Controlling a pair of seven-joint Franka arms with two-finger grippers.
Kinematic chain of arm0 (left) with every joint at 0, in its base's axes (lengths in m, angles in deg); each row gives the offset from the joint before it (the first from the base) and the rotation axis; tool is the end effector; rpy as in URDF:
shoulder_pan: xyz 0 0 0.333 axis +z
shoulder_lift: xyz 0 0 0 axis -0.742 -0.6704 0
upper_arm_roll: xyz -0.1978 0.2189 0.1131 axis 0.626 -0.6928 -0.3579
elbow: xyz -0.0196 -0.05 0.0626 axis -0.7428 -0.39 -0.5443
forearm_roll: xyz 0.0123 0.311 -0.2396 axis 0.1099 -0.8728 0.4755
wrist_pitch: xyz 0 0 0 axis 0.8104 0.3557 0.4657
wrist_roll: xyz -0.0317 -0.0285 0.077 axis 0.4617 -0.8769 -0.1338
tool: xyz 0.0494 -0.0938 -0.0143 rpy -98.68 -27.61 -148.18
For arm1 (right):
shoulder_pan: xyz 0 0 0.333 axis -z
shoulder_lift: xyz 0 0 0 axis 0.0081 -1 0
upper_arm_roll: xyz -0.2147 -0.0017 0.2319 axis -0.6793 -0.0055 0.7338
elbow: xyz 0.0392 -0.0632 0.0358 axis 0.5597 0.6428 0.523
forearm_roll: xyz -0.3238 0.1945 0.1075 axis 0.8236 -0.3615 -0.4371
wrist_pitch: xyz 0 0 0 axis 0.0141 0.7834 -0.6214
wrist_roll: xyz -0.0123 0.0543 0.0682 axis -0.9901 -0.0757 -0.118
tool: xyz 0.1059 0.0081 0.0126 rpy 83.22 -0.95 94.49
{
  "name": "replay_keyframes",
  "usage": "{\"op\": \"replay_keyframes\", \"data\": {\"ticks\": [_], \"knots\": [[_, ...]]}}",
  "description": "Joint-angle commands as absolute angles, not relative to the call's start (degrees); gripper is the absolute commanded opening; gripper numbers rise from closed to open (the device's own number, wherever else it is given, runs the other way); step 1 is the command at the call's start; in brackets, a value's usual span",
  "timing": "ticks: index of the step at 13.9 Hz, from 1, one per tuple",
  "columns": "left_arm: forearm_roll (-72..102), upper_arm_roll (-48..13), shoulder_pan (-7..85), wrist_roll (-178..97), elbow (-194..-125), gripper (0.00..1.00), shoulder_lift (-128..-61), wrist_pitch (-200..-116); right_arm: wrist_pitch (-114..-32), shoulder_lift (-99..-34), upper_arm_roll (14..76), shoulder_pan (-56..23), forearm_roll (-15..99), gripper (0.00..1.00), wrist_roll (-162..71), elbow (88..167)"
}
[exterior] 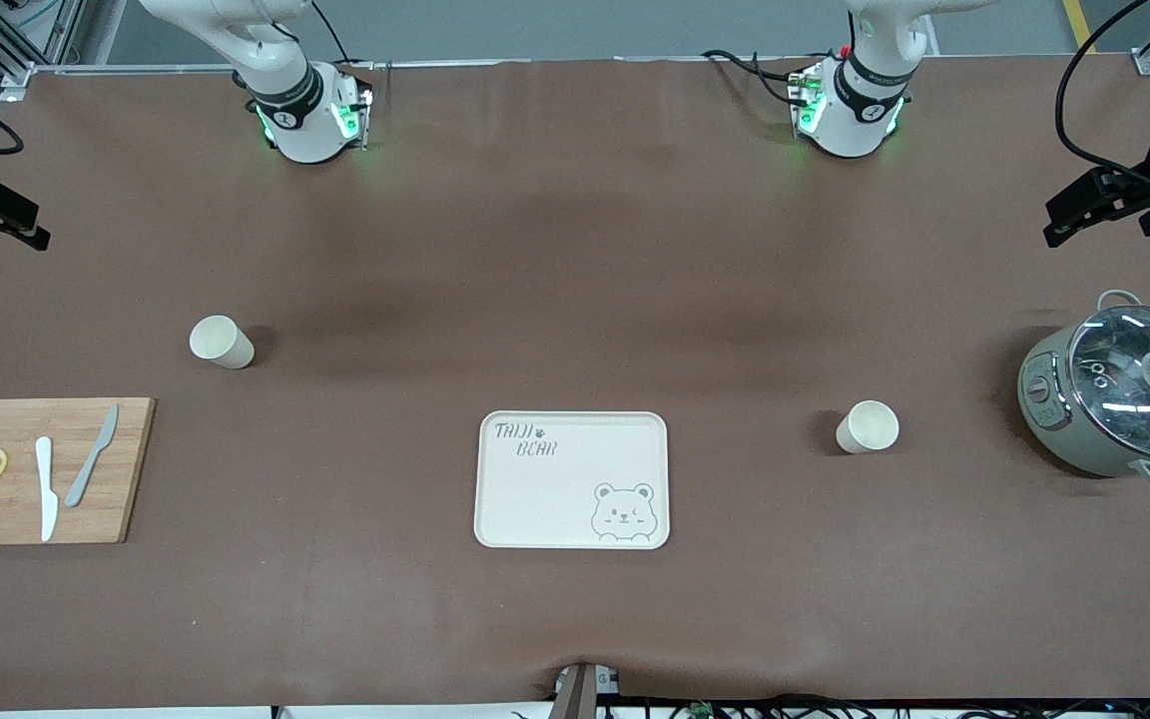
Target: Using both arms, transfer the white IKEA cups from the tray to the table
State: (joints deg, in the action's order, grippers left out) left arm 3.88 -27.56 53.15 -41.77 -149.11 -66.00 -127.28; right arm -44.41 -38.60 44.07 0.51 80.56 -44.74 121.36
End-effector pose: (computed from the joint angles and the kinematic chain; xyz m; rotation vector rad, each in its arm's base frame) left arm 0.5308 -0.0239 0.6525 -3.0895 -0.1350 -0.0002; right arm 0.5224 -0.0626 0.6364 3.1293 -0.0211 -0.0470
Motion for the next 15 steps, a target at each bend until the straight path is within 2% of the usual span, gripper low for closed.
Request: {"op": "replay_keyframes", "data": {"ticks": [1, 15], "knots": [[5.29, -27.39, 53.00, -41.48, -148.72, 1.00, -66.04, -127.77, -44.36, -38.13, 44.28, 0.99, 80.31, 1.00, -43.97, 121.83], [5.47, -27.48, 53.26, -40.25, -147.15, 1.00, -65.69, -125.48, -43.04, -38.22, 44.19, 3.28, 78.47, 1.00, -44.06, 121.83]]}}
